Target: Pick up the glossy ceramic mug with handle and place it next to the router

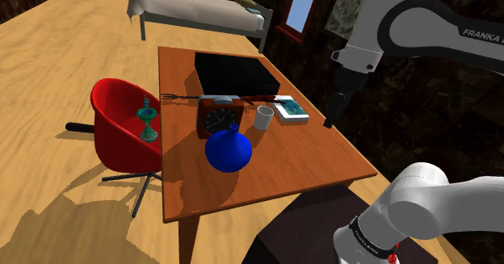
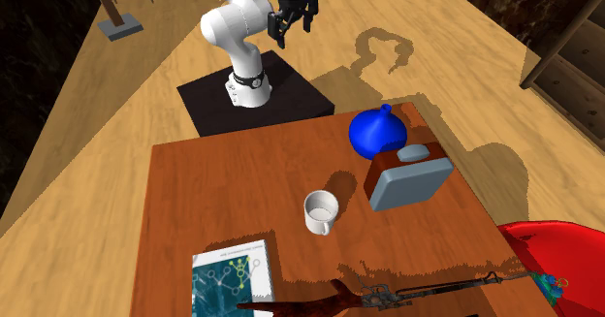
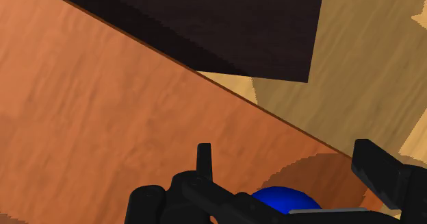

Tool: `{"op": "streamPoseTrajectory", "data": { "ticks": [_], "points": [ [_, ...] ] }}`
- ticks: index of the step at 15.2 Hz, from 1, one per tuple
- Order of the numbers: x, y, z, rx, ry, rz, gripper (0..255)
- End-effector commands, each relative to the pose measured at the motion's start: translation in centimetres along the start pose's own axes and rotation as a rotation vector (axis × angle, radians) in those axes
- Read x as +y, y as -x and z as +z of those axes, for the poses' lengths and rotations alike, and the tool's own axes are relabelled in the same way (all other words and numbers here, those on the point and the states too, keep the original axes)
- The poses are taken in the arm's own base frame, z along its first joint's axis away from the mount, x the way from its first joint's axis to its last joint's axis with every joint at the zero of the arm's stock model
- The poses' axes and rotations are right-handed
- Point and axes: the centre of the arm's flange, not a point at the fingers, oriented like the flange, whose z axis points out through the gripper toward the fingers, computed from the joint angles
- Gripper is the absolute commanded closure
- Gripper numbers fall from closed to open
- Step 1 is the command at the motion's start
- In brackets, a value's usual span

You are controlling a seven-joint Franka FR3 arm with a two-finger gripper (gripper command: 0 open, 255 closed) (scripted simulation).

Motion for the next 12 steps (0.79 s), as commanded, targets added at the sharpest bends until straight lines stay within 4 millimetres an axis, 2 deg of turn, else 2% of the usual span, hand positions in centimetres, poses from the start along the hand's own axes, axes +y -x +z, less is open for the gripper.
{"op": "streamPoseTrajectory", "data": {
  "ticks": [1, 12],
  "points": [
    [0.0, 0.0, 0.0, 0.0, 0.0, 0.0, 0],
    [5.1, -10.8, 6.5, 0.049, 0.052, 0.014, 0]
  ]
}}
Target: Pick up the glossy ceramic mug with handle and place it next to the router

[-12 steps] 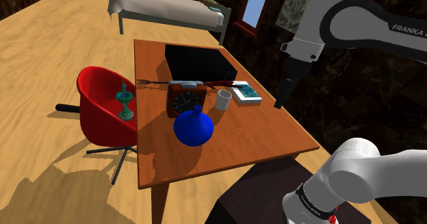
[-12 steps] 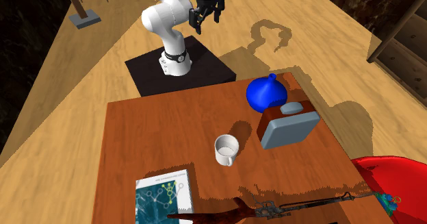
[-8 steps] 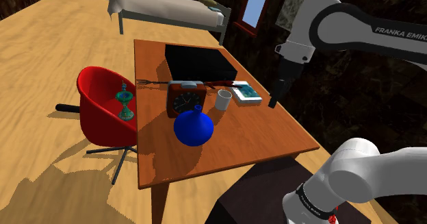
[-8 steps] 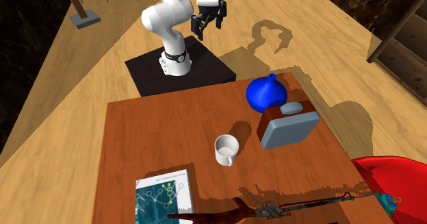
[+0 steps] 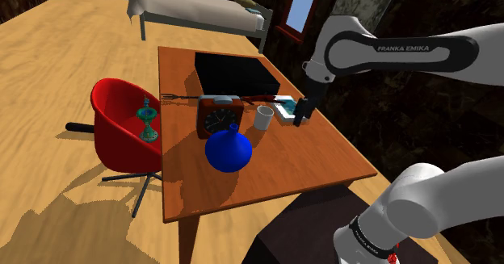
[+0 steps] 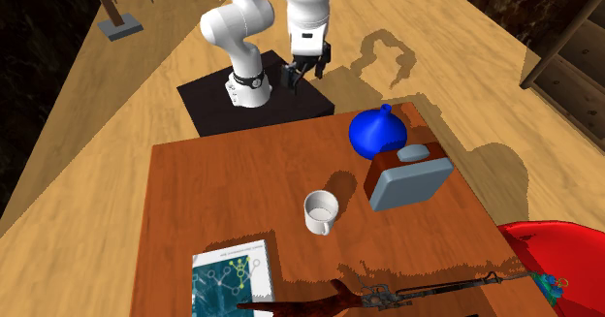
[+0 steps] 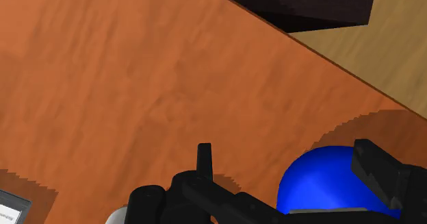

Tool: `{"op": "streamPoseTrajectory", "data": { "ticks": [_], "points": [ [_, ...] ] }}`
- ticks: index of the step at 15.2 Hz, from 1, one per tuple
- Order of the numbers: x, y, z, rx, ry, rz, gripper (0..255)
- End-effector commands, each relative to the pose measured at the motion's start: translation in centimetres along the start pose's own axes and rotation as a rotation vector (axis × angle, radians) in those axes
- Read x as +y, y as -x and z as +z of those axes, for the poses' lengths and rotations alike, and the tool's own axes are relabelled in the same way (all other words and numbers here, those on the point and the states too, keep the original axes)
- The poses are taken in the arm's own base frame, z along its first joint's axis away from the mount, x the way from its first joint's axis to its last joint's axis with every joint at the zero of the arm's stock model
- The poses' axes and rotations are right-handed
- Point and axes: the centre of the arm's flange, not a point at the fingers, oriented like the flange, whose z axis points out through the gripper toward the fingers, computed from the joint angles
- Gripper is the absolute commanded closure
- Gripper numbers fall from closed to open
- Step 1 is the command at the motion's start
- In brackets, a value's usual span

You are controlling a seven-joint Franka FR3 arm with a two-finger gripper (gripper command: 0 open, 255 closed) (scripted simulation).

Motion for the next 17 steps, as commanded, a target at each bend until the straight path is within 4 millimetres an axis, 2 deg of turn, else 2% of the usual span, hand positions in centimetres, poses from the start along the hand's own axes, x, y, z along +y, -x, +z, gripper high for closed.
{"op": "streamPoseTrajectory", "data": {
  "ticks": [1, 17],
  "points": [
    [1.0, -2.1, 1.1, 0.011, 0.01, 0.002, 0],
    [8.8, -18.0, 10.1, 0.082, 0.086, 0.023, 0]
  ]
}}
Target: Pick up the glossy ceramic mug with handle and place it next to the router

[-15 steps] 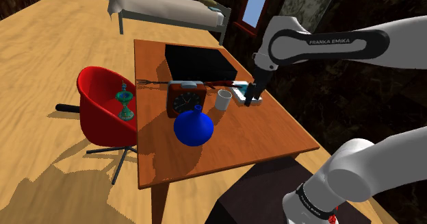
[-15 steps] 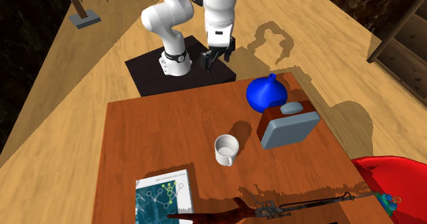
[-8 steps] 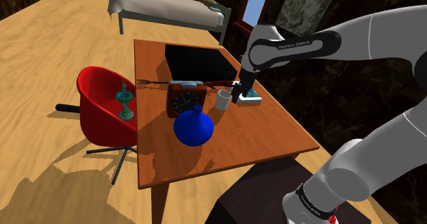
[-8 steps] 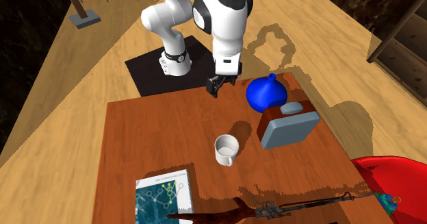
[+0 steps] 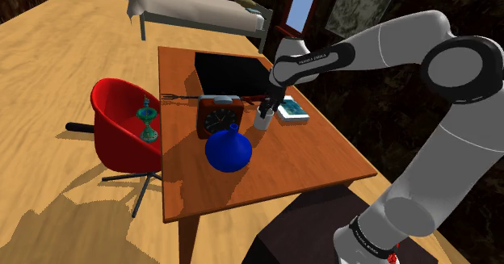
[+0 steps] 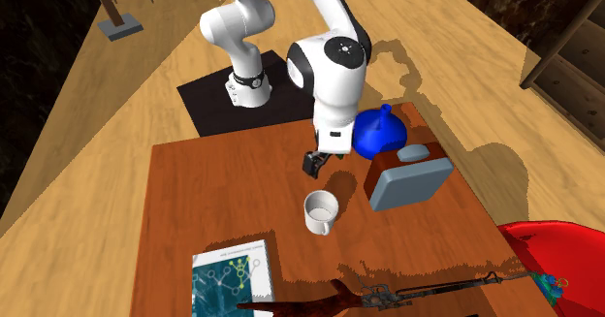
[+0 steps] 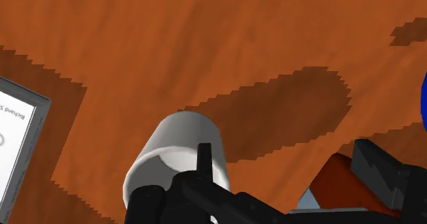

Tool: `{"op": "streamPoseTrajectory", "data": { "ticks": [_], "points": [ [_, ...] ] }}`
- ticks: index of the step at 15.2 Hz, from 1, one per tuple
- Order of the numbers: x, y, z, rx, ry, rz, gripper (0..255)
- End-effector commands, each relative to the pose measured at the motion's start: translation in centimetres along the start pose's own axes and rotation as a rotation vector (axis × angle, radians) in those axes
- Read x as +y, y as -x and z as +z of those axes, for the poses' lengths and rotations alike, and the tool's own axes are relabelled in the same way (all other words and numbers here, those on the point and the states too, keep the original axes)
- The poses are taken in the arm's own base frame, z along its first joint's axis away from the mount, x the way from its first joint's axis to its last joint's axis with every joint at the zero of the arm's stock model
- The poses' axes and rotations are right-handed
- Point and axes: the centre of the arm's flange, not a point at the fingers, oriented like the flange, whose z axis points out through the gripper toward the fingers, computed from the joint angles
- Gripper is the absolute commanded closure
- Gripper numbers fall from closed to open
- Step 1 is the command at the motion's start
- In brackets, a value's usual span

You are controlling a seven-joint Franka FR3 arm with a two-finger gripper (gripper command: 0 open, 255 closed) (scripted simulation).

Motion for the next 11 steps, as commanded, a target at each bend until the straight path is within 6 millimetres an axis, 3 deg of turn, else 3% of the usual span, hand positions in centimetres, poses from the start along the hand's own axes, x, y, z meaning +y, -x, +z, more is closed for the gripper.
{"op": "streamPoseTrajectory", "data": {
  "ticks": [1, 5, 11],
  "points": [
    [0.9, -1.8, 1.2, 0.009, 0.01, 0.003, 0],
    [2.6, -5.3, 3.4, 0.026, 0.028, 0.007, 0],
    [2.7, -5.4, 6.6, 0.026, 0.027, 0.007, 0]
  ]
}}
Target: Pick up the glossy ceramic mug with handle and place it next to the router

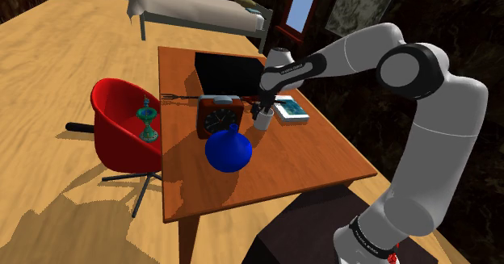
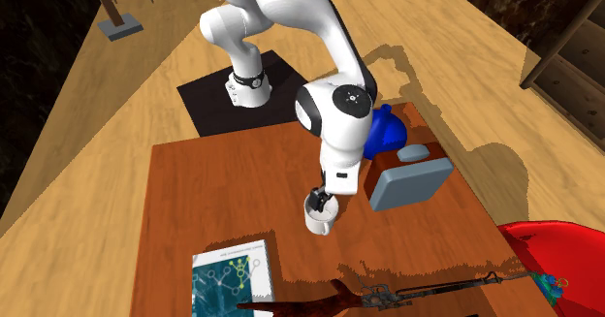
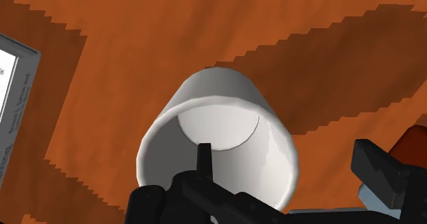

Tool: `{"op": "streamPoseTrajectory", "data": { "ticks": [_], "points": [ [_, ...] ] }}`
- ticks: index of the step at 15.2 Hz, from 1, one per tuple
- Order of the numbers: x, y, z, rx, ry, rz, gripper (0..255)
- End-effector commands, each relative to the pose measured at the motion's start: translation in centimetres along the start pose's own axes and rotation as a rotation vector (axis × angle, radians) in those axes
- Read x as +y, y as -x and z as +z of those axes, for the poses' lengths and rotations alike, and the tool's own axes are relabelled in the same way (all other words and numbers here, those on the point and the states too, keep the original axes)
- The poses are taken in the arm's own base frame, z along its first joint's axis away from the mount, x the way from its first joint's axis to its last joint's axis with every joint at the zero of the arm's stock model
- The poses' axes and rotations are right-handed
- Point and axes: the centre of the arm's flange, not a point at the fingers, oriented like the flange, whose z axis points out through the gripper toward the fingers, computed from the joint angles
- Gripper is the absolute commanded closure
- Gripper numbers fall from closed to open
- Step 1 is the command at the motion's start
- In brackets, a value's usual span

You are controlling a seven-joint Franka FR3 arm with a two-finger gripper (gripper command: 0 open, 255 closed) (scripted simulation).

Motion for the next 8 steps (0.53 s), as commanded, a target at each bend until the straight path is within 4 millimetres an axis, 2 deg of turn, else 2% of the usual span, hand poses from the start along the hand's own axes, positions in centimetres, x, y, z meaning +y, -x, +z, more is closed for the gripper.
{"op": "streamPoseTrajectory", "data": {
  "ticks": [1, 8],
  "points": [
    [0.02, -0.09, 1.07, 0.001, 0.0, 0.0, 0],
    [0.02, -0.09, 1.38, 0.001, 0.0, 0.0, 0]
  ]
}}
